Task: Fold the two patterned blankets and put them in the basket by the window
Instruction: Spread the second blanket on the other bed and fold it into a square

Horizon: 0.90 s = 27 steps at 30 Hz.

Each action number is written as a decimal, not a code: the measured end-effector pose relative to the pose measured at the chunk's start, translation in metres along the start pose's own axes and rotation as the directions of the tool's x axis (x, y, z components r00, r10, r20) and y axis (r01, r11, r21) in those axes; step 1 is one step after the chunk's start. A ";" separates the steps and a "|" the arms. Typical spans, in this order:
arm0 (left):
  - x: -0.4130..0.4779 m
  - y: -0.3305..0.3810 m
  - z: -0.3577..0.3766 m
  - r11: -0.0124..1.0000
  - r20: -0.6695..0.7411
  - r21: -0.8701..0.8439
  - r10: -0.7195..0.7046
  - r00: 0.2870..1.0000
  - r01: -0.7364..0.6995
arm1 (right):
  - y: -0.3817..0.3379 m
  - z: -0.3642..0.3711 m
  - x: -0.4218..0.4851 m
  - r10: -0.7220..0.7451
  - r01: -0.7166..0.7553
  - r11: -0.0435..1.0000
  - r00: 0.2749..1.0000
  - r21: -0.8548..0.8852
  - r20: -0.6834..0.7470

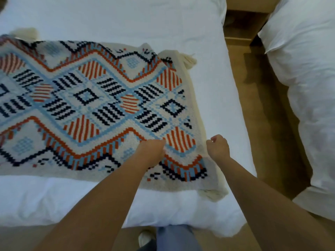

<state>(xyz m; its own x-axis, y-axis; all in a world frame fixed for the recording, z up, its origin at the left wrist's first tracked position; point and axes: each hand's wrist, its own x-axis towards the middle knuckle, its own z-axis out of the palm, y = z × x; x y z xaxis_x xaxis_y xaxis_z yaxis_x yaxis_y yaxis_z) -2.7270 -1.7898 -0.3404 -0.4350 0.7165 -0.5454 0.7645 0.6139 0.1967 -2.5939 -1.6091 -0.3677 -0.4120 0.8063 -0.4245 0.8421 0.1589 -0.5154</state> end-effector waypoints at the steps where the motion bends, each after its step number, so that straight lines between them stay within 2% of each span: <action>1: 0.015 -0.003 -0.016 1.000 0.005 0.000 -0.019 1.000 0.019 | -0.013 -0.002 0.014 -0.031 0.031 0.999 0.999 0.021 0.009; 7: 0.131 -0.028 -0.102 0.998 -0.076 -0.042 -0.045 0.996 0.042 | -0.102 0.007 0.129 -0.198 0.191 0.976 0.978 0.105 0.061; 11: 0.204 -0.045 -0.130 0.997 -0.105 -0.056 -0.064 0.992 0.058 | -0.148 0.019 0.204 -0.293 0.289 0.954 0.954 0.077 0.059; 15: 0.262 -0.062 -0.134 0.993 -0.186 -0.092 -0.083 0.979 0.067 | -0.187 0.032 0.274 -0.297 0.297 0.954 0.955 0.026 0.003; 20: 0.327 -0.084 -0.136 0.980 -0.329 -0.130 -0.188 0.925 0.153 | -0.233 0.052 0.347 -0.276 0.271 0.960 0.959 -0.076 -0.066; 24: 0.363 -0.088 -0.147 0.982 -0.444 -0.071 -0.190 0.876 0.177 | -0.253 0.071 0.387 -0.353 0.354 0.897 0.934 -0.264 0.052; 27: 0.384 -0.091 -0.156 0.985 -0.417 -0.037 -0.169 0.893 0.169 | -0.256 0.074 0.409 -0.355 0.404 0.868 0.911 -0.288 0.210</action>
<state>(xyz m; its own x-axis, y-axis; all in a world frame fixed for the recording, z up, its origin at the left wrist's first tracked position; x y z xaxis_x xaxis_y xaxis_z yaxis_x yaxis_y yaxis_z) -3.0377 -1.5184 -0.4406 -0.7160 0.6743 -0.1809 0.6617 0.7380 0.1323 -3.0036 -1.3624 -0.4640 -0.7472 0.5584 -0.3604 0.6646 0.6283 -0.4045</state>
